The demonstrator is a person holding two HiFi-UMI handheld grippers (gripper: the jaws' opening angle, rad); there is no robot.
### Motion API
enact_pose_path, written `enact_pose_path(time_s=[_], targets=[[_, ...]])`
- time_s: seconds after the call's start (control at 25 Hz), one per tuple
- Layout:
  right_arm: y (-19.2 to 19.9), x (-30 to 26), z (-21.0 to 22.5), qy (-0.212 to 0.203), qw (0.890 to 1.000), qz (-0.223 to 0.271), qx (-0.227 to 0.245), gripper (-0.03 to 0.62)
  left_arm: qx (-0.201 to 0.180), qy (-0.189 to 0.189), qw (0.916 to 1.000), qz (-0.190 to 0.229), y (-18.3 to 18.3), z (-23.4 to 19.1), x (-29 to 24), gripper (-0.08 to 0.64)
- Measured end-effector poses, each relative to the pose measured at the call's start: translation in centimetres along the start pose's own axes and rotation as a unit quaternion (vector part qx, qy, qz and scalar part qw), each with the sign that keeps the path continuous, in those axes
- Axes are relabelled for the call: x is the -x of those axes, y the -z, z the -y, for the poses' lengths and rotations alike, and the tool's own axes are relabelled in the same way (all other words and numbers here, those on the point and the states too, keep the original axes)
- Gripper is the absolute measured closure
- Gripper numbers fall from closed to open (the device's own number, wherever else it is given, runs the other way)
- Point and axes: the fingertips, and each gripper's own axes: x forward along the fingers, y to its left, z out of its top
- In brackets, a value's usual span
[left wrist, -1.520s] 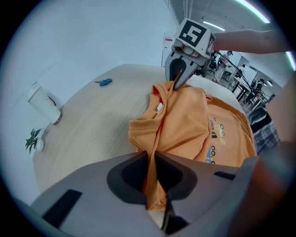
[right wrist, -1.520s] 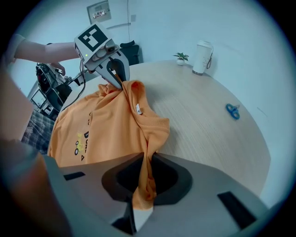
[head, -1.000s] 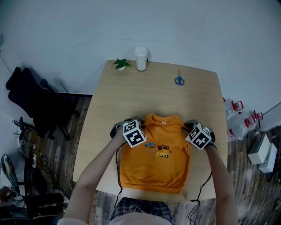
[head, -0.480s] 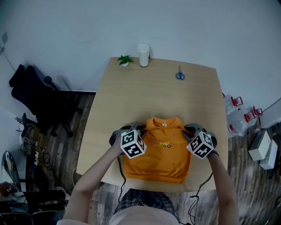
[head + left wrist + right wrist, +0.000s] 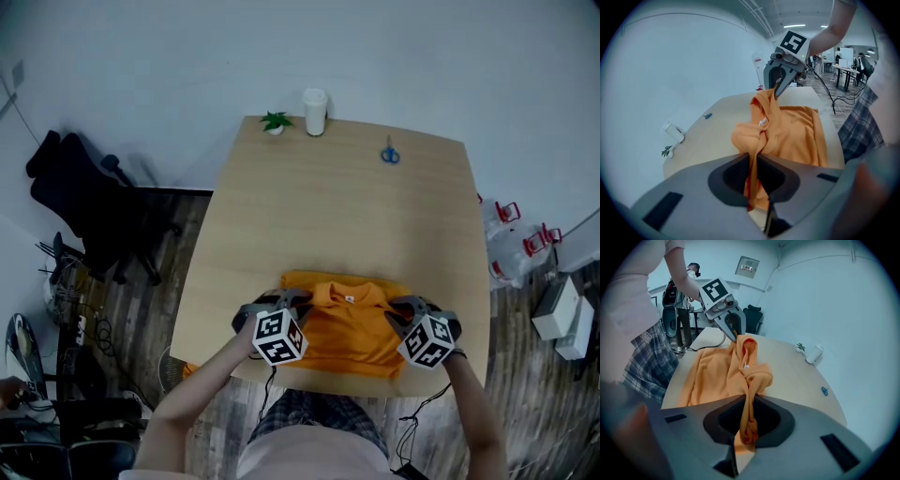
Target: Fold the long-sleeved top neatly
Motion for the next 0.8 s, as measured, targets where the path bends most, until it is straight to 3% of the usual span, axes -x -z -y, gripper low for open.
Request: enact_pose_path(time_s=[0.4, 0.6, 0.8], targets=[[3.8, -2.1, -8.6, -0.082, 0.994, -0.061, 0.031, 0.538, -0.018, 0.071, 0.9964, -0.041, 3.0, 7.9, -0.5, 0.501], [5.6, -2.5, -10.9, -0.112, 0.991, -0.078, 0.017, 0.529, 0.018, 0.123, 0.9906, -0.056, 4.3, 11.0, -0.4, 0.468], [7.1, -2.5, -14.1, -0.163, 0.981, -0.1, -0.019, 0.473, 0.046, 0.155, 0.9846, -0.068, 5.9, 14.0, -0.3, 0.425]])
